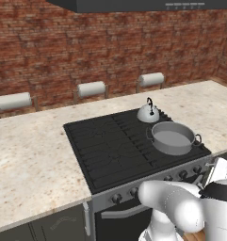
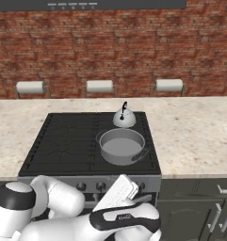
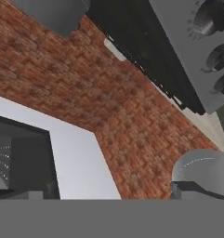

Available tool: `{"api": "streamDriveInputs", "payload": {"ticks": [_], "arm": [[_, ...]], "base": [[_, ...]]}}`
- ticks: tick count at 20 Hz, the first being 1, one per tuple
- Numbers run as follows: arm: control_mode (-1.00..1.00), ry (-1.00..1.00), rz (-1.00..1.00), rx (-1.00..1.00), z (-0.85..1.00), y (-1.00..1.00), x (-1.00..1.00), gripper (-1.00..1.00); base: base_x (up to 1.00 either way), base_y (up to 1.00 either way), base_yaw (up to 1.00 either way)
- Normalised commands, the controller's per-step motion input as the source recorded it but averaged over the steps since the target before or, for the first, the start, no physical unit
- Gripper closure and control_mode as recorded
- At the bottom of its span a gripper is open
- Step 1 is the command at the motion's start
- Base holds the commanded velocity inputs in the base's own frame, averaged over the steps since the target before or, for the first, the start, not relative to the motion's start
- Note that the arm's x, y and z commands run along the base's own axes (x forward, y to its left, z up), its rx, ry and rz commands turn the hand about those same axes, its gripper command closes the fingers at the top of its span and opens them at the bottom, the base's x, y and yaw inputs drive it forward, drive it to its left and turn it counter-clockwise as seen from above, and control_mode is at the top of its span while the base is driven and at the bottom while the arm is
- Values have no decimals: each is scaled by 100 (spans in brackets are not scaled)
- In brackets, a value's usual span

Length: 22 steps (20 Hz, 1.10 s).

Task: Pick the kettle from the cabinet and place it on a stove burner. Then pick the pot from the counter and place it on another stove burner. Finally, turn both burners on.

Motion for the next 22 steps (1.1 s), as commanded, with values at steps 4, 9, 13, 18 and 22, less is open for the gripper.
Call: {"api": "streamDriveInputs", "payload": {"ticks": [4,9,13,18,22], "arm": [[-100,2,0,12,-25,0,-1,-100],[-100,5,0,16,-7,0,2,-100],[-100,10,0,22,0,0,12,-100],[-100,4,0,12,0,-4,0,-100],[-100,8,0,18,-6,0,0,-100]], "base": [[0,0,0],[0,0,0],[0,0,0],[0,0,0],[0,0,0]]}}
